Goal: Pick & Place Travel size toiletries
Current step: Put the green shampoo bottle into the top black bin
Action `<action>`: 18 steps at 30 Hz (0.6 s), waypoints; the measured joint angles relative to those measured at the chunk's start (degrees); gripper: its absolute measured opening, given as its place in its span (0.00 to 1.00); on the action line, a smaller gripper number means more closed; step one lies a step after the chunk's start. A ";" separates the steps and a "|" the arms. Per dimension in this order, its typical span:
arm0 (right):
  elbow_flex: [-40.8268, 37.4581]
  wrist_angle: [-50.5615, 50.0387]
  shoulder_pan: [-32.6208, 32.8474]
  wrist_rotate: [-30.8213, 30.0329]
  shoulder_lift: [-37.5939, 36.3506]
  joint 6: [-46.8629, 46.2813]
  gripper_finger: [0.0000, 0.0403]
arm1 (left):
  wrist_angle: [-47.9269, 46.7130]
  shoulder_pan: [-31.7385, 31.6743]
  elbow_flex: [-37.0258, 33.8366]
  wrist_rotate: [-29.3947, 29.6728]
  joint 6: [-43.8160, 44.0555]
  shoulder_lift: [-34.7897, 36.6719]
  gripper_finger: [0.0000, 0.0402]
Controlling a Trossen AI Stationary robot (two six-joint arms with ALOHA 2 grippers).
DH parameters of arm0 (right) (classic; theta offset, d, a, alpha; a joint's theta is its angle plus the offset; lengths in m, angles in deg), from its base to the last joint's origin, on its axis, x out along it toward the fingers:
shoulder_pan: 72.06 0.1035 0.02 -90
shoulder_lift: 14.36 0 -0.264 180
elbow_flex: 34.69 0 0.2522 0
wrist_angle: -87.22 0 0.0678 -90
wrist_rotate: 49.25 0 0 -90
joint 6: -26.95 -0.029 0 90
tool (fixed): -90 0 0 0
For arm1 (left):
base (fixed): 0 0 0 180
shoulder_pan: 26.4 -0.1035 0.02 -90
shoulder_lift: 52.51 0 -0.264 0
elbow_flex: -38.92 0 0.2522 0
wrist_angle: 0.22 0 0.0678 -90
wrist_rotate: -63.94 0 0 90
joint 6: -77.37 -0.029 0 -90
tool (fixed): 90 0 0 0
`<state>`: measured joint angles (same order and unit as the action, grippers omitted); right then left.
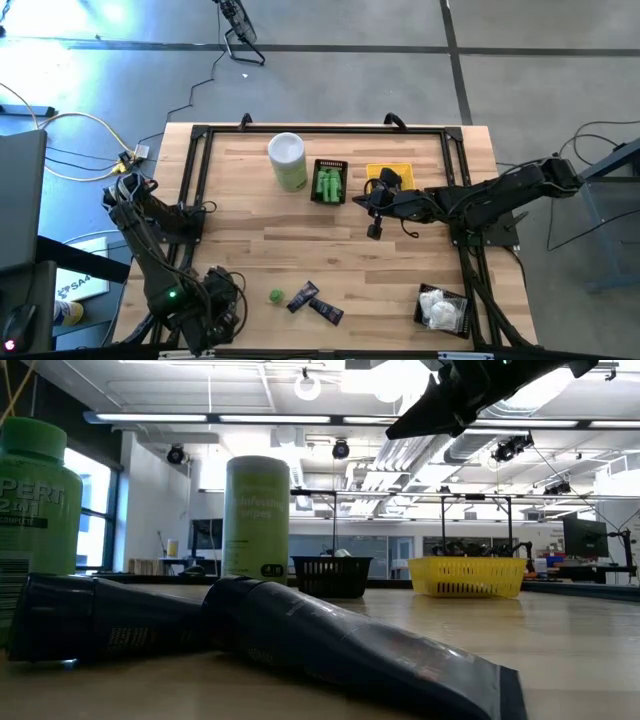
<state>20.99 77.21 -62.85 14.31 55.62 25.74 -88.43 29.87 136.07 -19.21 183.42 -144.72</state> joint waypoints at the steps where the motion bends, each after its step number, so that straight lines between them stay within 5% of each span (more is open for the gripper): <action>1: 0.00 0.00 -0.02 0.00 0.00 0.00 0.01 | -0.21 0.00 0.00 0.01 -1.05 0.00 0.31; 9: 0.00 0.33 -0.01 0.01 0.00 0.24 0.01 | -3.55 -0.07 -0.02 6.09 -4.35 1.12 0.31; 18: 0.00 1.12 0.00 3.37 0.00 1.57 0.01 | -1.92 -0.07 -0.02 19.00 -13.49 1.46 0.11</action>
<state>20.98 78.33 -62.85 17.68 55.62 27.31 -90.35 29.80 136.05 -0.21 169.93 -143.25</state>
